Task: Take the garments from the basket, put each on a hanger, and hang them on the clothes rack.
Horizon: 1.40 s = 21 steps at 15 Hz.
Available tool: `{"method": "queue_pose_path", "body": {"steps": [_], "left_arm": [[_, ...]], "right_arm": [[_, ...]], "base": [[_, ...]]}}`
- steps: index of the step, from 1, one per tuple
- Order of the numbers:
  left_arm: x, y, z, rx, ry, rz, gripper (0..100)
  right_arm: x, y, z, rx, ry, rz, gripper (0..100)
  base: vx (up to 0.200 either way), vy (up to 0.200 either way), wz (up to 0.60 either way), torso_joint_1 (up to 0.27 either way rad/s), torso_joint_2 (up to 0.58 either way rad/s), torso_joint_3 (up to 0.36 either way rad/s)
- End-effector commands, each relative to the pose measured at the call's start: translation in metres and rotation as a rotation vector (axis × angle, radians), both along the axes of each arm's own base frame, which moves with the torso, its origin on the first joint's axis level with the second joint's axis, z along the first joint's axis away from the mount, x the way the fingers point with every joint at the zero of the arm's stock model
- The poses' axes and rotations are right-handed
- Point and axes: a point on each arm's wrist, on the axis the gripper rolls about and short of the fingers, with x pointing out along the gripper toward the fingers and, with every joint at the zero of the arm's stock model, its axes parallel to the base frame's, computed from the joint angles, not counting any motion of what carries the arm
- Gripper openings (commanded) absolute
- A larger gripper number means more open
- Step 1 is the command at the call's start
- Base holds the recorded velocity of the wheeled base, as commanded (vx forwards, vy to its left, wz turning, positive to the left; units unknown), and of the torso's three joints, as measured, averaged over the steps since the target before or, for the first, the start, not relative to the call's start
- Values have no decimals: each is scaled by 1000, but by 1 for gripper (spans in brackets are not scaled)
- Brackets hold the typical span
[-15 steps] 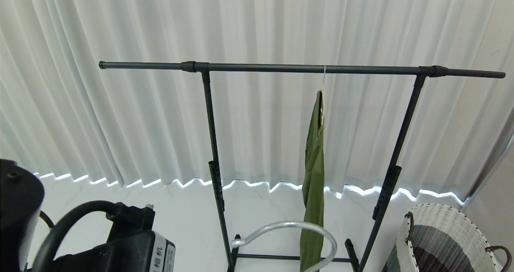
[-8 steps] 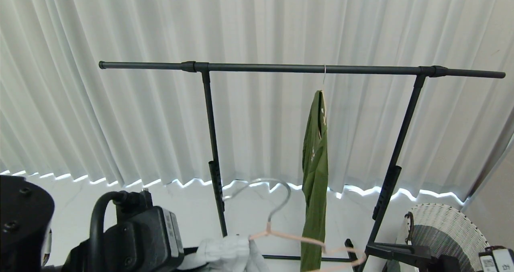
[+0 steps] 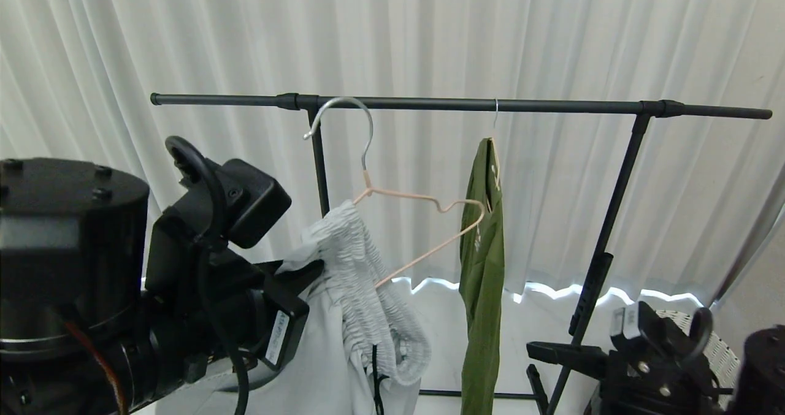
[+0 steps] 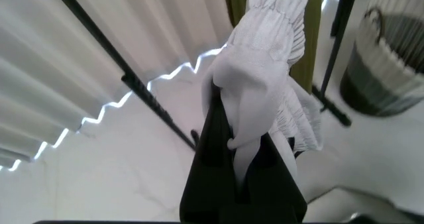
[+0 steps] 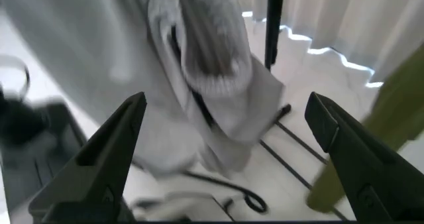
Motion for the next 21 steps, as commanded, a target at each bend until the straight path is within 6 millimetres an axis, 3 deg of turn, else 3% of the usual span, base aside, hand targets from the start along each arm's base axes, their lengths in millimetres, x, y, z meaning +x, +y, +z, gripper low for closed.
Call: {"method": "queue_pose_path", "body": {"steps": [1, 3, 5, 10, 11, 15, 18, 21], "left_arm": [[7, -7, 8, -20, -14, 3, 0], [7, -7, 13, -36, -27, 4, 0], [8, -8, 17, -46, -37, 2, 0], [7, -8, 25, -79, -71, -6, 0], [6, -9, 25, -80, -72, -12, 0], [6, -9, 26, -81, -73, -10, 0], [4, -3, 14, -38, -55, 1, 0], [-11, 15, -10, 40, -27, -11, 0]], "right_arm": [[29, 43, -3, 37, 76, -75, 100], [47, 66, 0, 87, 96, -148, 100], [55, 75, -5, 84, 105, -195, 100], [60, 80, -26, 24, 129, -259, 100], [60, 80, -27, 19, 132, -263, 0], [62, 72, -30, -1, 126, -321, 0], [77, 46, -30, -25, 103, -441, 0], [92, 12, -24, -36, 73, -556, 0]], "base": [[0, 0, 0, 0, 0, 0], [0, 0, 0, 0, 0, 0], [0, 0, 0, 0, 0, 0], [0, 0, 0, 0, 0, 0], [0, 0, 0, 0, 0, 0], [0, 0, 0, 0, 0, 0], [0, 0, 0, 0, 0, 0], [0, 0, 0, 0, 0, 0]]}}
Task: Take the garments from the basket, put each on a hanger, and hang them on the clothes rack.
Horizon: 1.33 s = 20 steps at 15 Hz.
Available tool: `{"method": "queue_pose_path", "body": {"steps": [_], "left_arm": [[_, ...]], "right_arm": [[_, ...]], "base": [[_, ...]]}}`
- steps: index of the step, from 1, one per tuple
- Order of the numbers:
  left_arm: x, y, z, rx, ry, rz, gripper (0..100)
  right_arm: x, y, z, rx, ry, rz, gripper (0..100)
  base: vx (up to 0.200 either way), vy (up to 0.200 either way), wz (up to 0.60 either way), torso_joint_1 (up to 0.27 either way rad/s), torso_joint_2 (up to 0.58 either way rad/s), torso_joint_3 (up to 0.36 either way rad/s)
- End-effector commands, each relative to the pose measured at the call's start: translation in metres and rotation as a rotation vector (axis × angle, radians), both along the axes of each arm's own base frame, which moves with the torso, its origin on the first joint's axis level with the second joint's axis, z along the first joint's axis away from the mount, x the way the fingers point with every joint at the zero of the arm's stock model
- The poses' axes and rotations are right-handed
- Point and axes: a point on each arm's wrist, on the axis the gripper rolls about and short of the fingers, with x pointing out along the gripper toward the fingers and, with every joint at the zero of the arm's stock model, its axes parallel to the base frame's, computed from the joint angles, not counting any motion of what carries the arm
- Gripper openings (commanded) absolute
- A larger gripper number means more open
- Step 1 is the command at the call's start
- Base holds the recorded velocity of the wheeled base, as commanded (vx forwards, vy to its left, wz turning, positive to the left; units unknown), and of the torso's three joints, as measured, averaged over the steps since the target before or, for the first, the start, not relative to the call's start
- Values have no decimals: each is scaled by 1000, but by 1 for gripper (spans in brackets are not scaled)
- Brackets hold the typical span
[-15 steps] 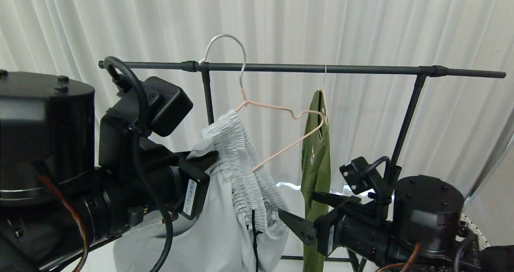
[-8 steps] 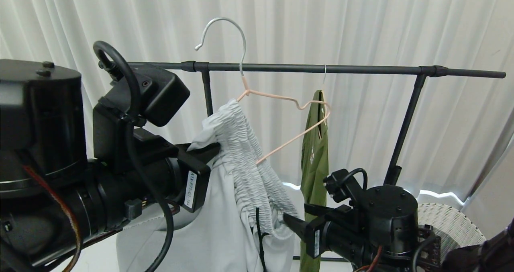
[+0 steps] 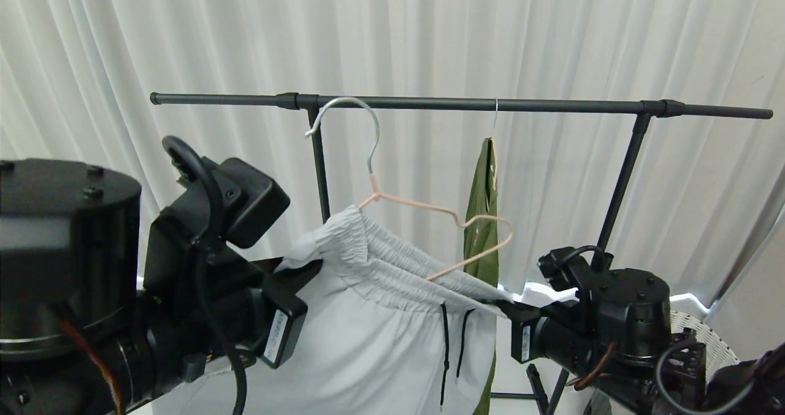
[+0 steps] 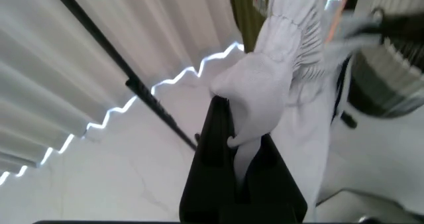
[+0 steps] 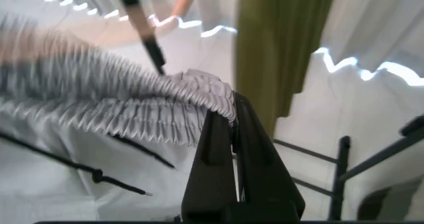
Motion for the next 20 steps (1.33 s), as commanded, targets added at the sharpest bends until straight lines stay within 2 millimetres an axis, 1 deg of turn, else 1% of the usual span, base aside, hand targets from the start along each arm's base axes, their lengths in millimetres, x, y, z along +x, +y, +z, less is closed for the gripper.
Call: {"method": "queue_pose_path", "body": {"steps": [1, 2, 8, 11, 14, 16, 17, 18, 19, 20], "left_arm": [[-16, 17, -11, 41, -4, -13, 0], [-21, 22, -18, 69, -3, -24, 0], [-42, 44, -52, 189, 36, -69, 0], [-43, 51, -58, 204, 50, -36, 0], [-32, 46, -62, 236, 76, 15, 0], [-24, 42, -58, 239, 71, 78, 0], [-21, 40, -54, 207, 71, 104, 0], [-19, 38, -52, 185, 73, 114, 0], [-18, 37, -50, 167, 74, 119, 0], [-19, 37, -50, 164, 72, 118, 0]], "right_arm": [[6, -20, 10, 8, -29, -63, 0], [7, -23, 11, 7, -36, -69, 0], [6, -24, 15, 3, -54, -64, 0], [4, -26, 19, 1, -66, -46, 0], [-15, -29, 40, -24, -88, 131, 0], [-31, -29, 50, -38, -101, 229, 0], [-44, -27, 55, -43, -87, 290, 0], [-53, -26, 58, -48, -79, 321, 100], [-65, -26, 61, -62, -75, 367, 100], [-68, -26, 61, -67, -80, 382, 100]], "base": [[0, 0, 0, 0, 0, 0], [0, 0, 0, 0, 0, 0], [0, 0, 0, 0, 0, 0], [0, 0, 0, 0, 0, 0], [0, 0, 0, 0, 0, 0], [0, 0, 0, 0, 0, 0], [0, 0, 0, 0, 0, 0], [0, 0, 0, 0, 0, 0], [0, 0, 0, 0, 0, 0], [0, 0, 0, 0, 0, 0]]}}
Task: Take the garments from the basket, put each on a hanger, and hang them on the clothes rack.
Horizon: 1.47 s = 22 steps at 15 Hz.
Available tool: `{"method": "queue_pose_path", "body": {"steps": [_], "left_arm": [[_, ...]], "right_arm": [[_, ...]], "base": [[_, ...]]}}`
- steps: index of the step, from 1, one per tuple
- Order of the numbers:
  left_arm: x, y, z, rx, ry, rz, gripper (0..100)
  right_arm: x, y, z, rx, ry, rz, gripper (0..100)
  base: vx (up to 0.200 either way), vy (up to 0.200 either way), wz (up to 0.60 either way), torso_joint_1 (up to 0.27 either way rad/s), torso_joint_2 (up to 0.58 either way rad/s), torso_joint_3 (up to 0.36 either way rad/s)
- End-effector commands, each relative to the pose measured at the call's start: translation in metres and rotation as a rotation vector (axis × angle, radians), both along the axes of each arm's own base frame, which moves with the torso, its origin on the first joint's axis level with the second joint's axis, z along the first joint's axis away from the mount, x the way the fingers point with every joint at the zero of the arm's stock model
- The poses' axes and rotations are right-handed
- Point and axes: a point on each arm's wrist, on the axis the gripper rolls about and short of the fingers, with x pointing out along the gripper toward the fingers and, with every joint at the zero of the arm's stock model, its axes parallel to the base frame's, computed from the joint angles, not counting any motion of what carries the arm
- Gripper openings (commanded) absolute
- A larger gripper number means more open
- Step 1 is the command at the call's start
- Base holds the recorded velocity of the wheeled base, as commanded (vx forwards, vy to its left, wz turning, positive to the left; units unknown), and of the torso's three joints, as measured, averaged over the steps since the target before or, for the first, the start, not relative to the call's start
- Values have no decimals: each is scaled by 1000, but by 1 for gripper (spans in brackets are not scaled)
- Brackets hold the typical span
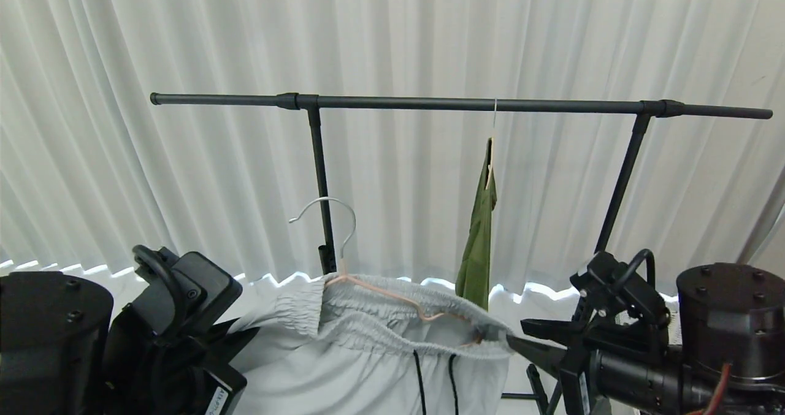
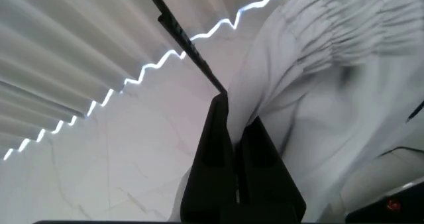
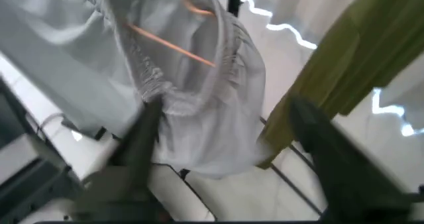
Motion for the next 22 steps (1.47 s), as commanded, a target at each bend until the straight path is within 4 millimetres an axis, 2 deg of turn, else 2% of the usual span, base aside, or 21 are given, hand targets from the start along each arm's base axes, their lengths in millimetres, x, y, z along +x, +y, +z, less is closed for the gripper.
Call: {"method": "queue_pose_path", "body": {"steps": [1, 2, 4, 9, 12, 16, 22], "left_arm": [[1, -2, 1, -4, 1, -9, 0], [-3, -8, 5, -60, -26, -42, 0], [-8, -16, 7, -122, -42, -91, 0], [-31, -30, 6, -172, -44, -315, 0], [-39, -30, 7, -155, -57, -399, 0], [-44, -29, 12, -156, -81, -477, 0], [-47, -35, 19, -175, -93, -515, 0]], "right_arm": [[-16, -2, 15, 37, -49, 58, 100], [-24, -1, 17, 12, -72, 123, 100], [-24, 3, 22, -13, -101, 228, 100], [-7, 28, 36, -77, -152, 408, 100], [-2, 34, 33, -112, -167, 472, 100], [-14, 36, 27, -126, -113, 620, 100], [-14, 43, 18, -149, -83, 636, 100]], "base": [[0, 0, 0, 0, 0, 0], [0, 0, 0, 0, 0, 0], [0, 0, 0, 0, 0, 0], [0, 0, 0, 0, 0, 0], [0, 0, 0, 0, 0, 0], [0, 0, 0, 0, 0, 0], [0, 0, 0, 0, 0, 0]]}}
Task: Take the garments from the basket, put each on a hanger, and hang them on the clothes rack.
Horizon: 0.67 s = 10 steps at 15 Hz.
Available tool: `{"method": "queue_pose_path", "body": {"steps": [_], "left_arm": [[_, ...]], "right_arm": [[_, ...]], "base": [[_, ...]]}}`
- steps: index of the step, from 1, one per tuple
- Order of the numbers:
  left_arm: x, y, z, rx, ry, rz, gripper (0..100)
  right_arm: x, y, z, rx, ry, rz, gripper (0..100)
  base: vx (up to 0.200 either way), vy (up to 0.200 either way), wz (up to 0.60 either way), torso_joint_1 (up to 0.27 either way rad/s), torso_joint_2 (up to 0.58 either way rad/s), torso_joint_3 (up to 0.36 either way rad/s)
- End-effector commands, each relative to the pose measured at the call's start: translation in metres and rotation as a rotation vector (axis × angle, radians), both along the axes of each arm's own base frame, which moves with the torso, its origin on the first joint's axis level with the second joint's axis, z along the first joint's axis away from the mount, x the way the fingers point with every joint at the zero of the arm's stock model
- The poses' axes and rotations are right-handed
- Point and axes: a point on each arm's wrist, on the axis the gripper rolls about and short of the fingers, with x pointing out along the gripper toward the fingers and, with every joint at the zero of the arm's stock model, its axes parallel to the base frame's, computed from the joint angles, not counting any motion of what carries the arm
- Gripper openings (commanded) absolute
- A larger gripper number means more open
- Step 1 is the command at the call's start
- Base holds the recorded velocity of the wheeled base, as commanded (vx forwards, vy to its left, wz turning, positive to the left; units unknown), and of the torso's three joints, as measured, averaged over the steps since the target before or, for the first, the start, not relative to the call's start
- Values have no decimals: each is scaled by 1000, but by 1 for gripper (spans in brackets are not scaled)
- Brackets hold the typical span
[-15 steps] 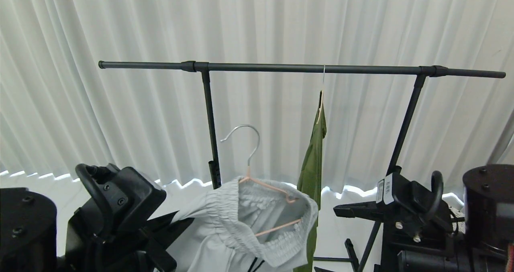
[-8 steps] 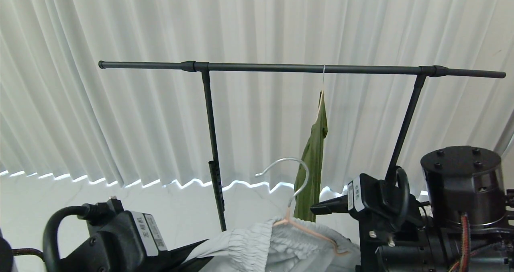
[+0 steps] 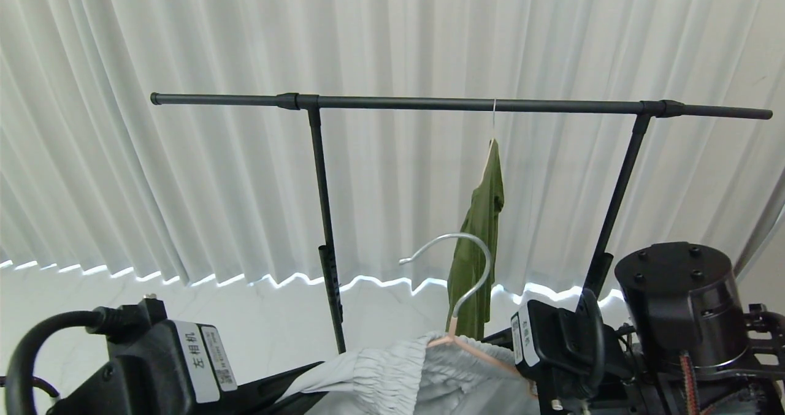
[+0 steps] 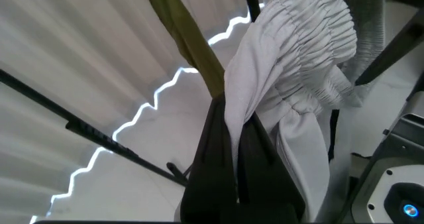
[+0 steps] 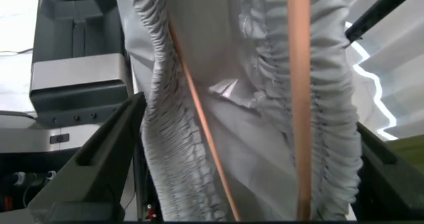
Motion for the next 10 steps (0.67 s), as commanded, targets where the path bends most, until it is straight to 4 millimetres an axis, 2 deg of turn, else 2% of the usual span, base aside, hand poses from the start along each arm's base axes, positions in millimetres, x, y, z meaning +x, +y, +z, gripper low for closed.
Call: {"method": "queue_pose_path", "body": {"steps": [1, 2, 3, 10], "left_arm": [[-2, -2, 1, -2, -1, -17, 0], [-2, -2, 1, -2, -1, -18, 0], [-2, -2, 1, -2, -1, -18, 0], [-3, 1, -3, 4, 4, -10, 0]], "right_arm": [[2, 3, -4, -12, 7, -2, 100], [1, 2, -4, -12, 7, -2, 100], [2, 2, -4, -12, 7, -3, 0], [6, -5, 2, 3, -16, -46, 0]], "base": [[0, 0, 0, 0, 0, 0], [0, 0, 0, 0, 0, 0], [0, 0, 0, 0, 0, 0], [0, 0, 0, 0, 0, 0]]}}
